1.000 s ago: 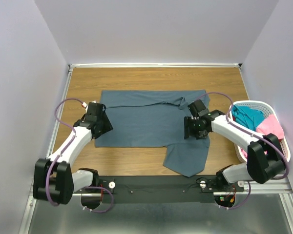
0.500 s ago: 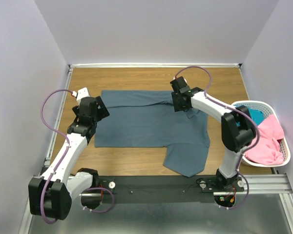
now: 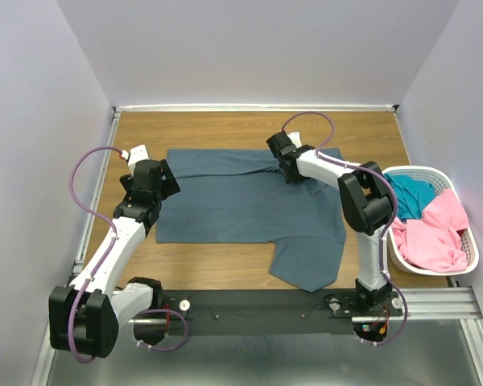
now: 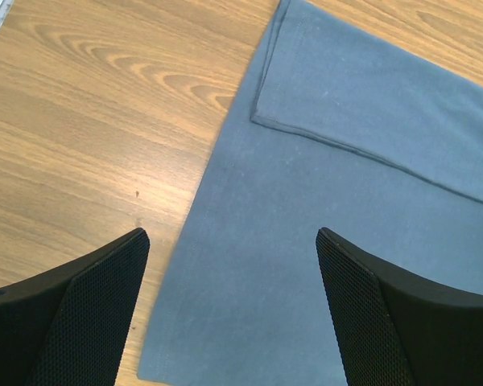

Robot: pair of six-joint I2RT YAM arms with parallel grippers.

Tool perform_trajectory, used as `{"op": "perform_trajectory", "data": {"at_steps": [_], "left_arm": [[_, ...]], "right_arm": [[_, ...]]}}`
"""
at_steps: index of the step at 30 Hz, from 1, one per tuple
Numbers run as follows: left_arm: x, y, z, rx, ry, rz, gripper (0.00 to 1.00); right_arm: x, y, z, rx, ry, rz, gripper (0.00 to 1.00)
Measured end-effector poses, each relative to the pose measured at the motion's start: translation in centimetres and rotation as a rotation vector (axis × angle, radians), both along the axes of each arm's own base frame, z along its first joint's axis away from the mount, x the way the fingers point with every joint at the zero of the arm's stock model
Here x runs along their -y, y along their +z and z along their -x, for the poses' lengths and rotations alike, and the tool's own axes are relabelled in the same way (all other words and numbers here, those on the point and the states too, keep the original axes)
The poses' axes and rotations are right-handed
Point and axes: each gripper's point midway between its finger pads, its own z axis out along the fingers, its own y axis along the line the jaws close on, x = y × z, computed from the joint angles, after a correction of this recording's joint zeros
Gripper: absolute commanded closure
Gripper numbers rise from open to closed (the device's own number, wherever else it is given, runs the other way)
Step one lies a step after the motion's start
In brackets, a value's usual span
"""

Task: Fold and stack the t-shirts
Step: Fold the tshirt

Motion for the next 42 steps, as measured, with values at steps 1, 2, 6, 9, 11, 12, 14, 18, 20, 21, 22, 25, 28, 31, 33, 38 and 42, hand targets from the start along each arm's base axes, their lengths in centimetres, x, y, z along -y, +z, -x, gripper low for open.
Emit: {"op": "perform_trajectory", "data": {"at_steps": [1, 2, 6, 9, 11, 12, 14, 18, 20, 21, 22, 25, 28, 31, 33, 38, 42], "left_arm": [[0.0, 0.0, 0.0, 0.0, 0.0, 0.0, 0.07], [0.0, 0.0, 0.0, 0.0, 0.0, 0.0, 0.07], [0.0, 0.0, 0.0, 0.0, -0.001, -0.001, 0.07], [0.0, 0.0, 0.0, -0.001, -0.001, -0.002, 0.07], [0.0, 0.0, 0.0, -0.001, -0.001, -0.002, 0.07], [0.0, 0.0, 0.0, -0.001, -0.002, -0.003, 0.07], [0.0, 0.0, 0.0, -0.001, -0.002, -0.003, 0.07], [0.0, 0.0, 0.0, -0.002, -0.002, -0.003, 0.07], [0.0, -0.1, 0.0, -0.004, -0.003, -0.004, 0.07], [0.0, -0.1, 0.0, -0.006, -0.003, -0.004, 0.07], [0.0, -0.2, 0.0, -0.006, -0.003, -0.004, 0.07], [0.0, -0.3, 0.0, -0.012, -0.004, -0.006, 0.07], [0.0, -0.4, 0.0, -0.015, -0.005, -0.008, 0.07], [0.0, -0.5, 0.0, -0.017, -0.005, -0.008, 0.07], [0.0, -0.5, 0.0, -0.02, -0.005, -0.009, 0.07], [0.0, -0.7, -0.1, -0.025, -0.007, -0.013, 0.07], [0.0, -0.7, 0.0, -0.025, -0.008, -0.013, 0.07]], "right_arm": [[0.1, 0.0, -0.1, 0.007, -0.012, 0.006, 0.56], [0.2, 0.1, -0.3, 0.015, -0.018, 0.009, 0.57], [0.5, 0.5, -0.7, 0.042, -0.045, 0.025, 0.72], [0.6, 0.7, -1.2, 0.06, -0.054, 0.036, 0.9], [0.7, 0.9, -1.3, 0.067, -0.055, 0.044, 0.97], [0.7, 1.0, -1.4, 0.069, -0.055, 0.045, 0.97], [0.8, 1.1, -1.5, 0.07, -0.046, 0.057, 0.97], [1.1, 1.4, -1.6, 0.058, -0.004, 0.096, 0.97], [1.2, 1.7, -1.7, 0.049, 0.026, 0.122, 0.97], [1.3, 1.8, -1.7, 0.045, 0.043, 0.136, 0.97], [1.4, 2.0, -1.9, 0.039, 0.066, 0.154, 0.96], [1.4, 2.8, -2.3, 0.031, 0.122, 0.192, 0.96], [1.5, 3.6, -2.6, 0.024, 0.176, 0.226, 0.96], [1.6, 4.5, -2.7, 0.02, 0.217, 0.25, 0.96], [1.6, 5.2, -2.7, 0.02, 0.238, 0.261, 0.96], [1.5, 7.3, -2.9, 0.038, 0.282, 0.266, 0.93], [1.3, 8.4, -3.2, 0.055, 0.302, 0.256, 0.72]]}}
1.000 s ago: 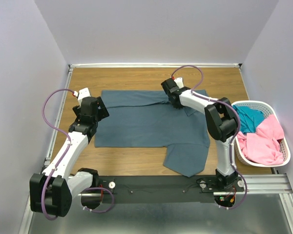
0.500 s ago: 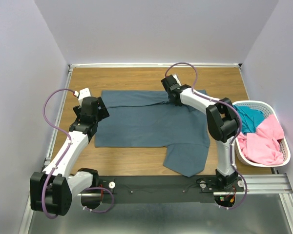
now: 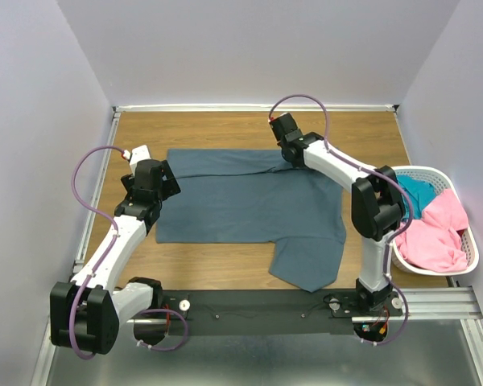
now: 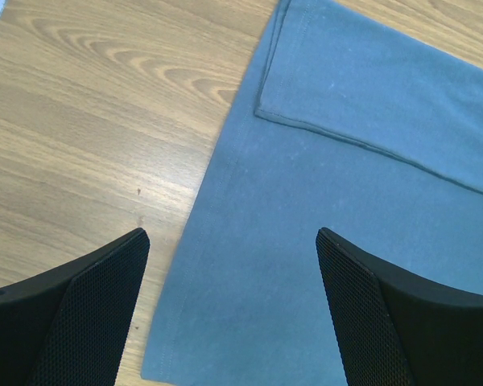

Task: Fold and stack the t-shirts
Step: Fold the tshirt

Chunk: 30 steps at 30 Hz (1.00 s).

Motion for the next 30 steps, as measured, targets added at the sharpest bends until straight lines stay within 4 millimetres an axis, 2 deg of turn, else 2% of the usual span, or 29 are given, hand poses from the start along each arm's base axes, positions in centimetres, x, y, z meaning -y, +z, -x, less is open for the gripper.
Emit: {"op": "perform_trajectory", "data": {"at_steps": [2, 3, 10, 16, 19, 22, 24, 30], "left_arm": [[0.0, 0.0, 0.0, 0.0, -0.001, 0.0, 0.07], [0.0, 0.0, 0.0, -0.001, -0.002, -0.001, 0.07], [0.0, 0.0, 0.0, -0.002, -0.003, -0.003, 0.07], [0.0, -0.1, 0.0, -0.006, -0.005, -0.006, 0.07], [0.1, -0.3, 0.0, -0.013, -0.011, -0.004, 0.07], [0.1, -0.4, 0.0, -0.016, -0.014, -0.003, 0.07], [0.2, -0.4, 0.0, -0.016, -0.015, -0.002, 0.07], [0.2, -0.4, 0.0, -0.016, -0.016, -0.002, 0.07]], "right_arm": [[0.2, 0.1, -0.3, -0.005, 0.006, -0.007, 0.63], [0.4, 0.1, -0.3, -0.007, 0.006, -0.009, 0.62], [1.9, 0.1, -3.1, 0.003, -0.033, -0.027, 0.6], [2.8, -1.5, -4.5, -0.01, -0.073, -0.038, 0.6], [1.6, -1.9, -4.3, -0.032, -0.035, -0.107, 0.6], [0.5, -2.3, -3.2, -0.07, 0.014, -0.171, 0.61], [0.1, -2.9, -2.3, -0.102, 0.043, -0.194, 0.65], [-1.1, -5.2, -0.2, -0.209, 0.135, -0.241, 0.66]]}}
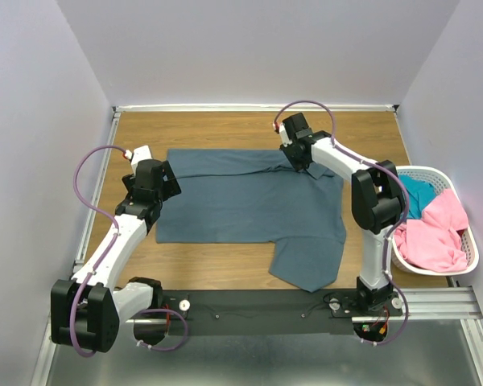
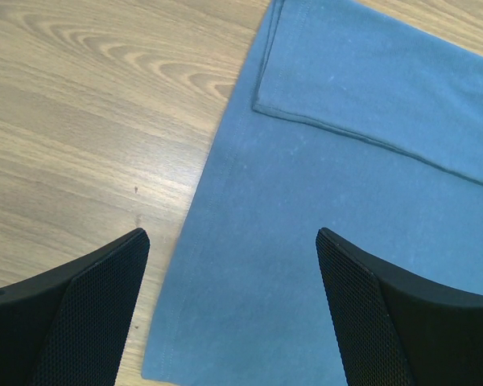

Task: Fold and stack the t-shirts
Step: Fold the tshirt

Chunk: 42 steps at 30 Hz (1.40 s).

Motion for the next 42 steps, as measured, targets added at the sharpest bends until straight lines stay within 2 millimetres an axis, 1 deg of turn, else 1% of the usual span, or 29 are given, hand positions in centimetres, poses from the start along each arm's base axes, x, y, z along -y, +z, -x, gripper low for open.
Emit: {"op": "perform_trajectory", "data": {"at_steps": [4, 10, 15, 23, 26, 28, 29, 30, 32, 33, 35, 42], "left_arm": [[0.0, 0.0, 0.0, -0.002, -0.001, 0.0, 0.07], [0.0, -0.2, 0.0, -0.005, -0.002, 0.0, 0.07], [0.0, -0.3, 0.0, -0.009, -0.002, -0.001, 0.07], [0.0, -0.3, 0.0, -0.009, -0.002, 0.0, 0.07], [0.0, -0.3, 0.0, -0.01, -0.002, 0.0, 0.07], [0.0, -0.3, 0.0, -0.01, -0.002, 0.0, 0.07], [0.0, -0.3, 0.0, -0.01, -0.002, 0.0, 0.07], [0.0, -0.3, 0.0, -0.01, -0.002, 0.0, 0.07], [0.0, -0.3, 0.0, -0.01, -0.002, 0.0, 0.07], [0.0, -0.3, 0.0, -0.01, -0.002, -0.001, 0.07], [0.0, -0.3, 0.0, -0.01, -0.002, -0.001, 0.07], [0.1, -0.3, 0.0, -0.01, -0.002, 0.0, 0.07]], "right_arm": [[-0.7, -0.2, 0.2, -0.018, 0.046, -0.022, 0.66], [-0.6, -0.5, 0.2, -0.024, 0.07, -0.009, 0.65], [-0.5, -1.5, 0.2, -0.044, 0.086, 0.009, 0.63], [-0.4, -2.9, 0.4, -0.073, 0.101, 0.03, 0.62], [-0.4, -3.4, 0.4, -0.081, 0.107, 0.037, 0.66], [-0.4, -3.6, 0.4, -0.084, 0.107, 0.039, 0.71], [-0.4, -3.5, 0.3, -0.083, 0.11, 0.04, 0.79], [-0.4, -3.5, 0.3, -0.083, 0.11, 0.041, 0.84], [-0.4, -3.5, 0.3, -0.082, 0.11, 0.042, 0.91], [-0.3, -3.5, 0.3, -0.082, 0.112, 0.044, 0.96], [-0.3, -3.5, 0.3, -0.081, 0.111, 0.044, 0.98], [-0.5, -3.2, 0.4, -0.078, 0.109, 0.04, 0.99]]}}
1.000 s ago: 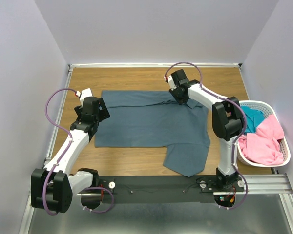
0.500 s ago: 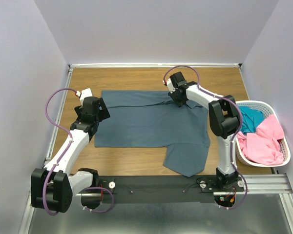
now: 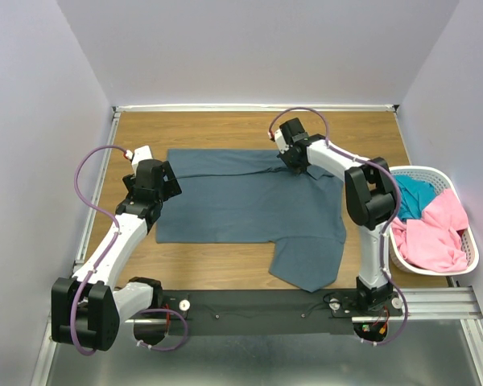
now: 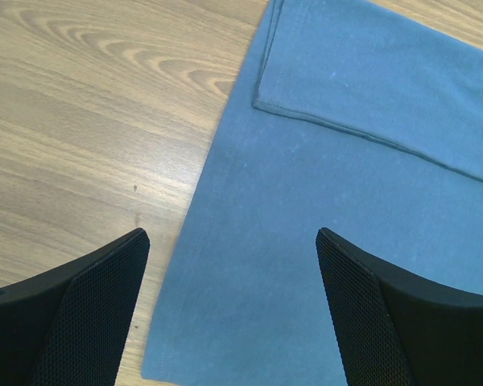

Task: Fold and stack the t-shirts
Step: Fold the tshirt

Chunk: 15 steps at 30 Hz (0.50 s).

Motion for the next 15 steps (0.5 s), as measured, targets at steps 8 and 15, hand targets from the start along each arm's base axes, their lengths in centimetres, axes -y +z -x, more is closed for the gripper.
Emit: {"op": "perform_trajectory", "data": {"at_steps": [8, 15], "left_arm": [[0.0, 0.0, 0.0, 0.0, -0.001, 0.0, 0.07], [0.2, 0.0, 0.0, -0.001, -0.011, 0.008, 0.07]], "right_arm": [[-1.3, 1.4, 1.9, -0.02, -0.042, -0.033, 0.99], [-2.0, 0.5, 5.7, -0.147, -0.12, -0.041, 0.98]]}}
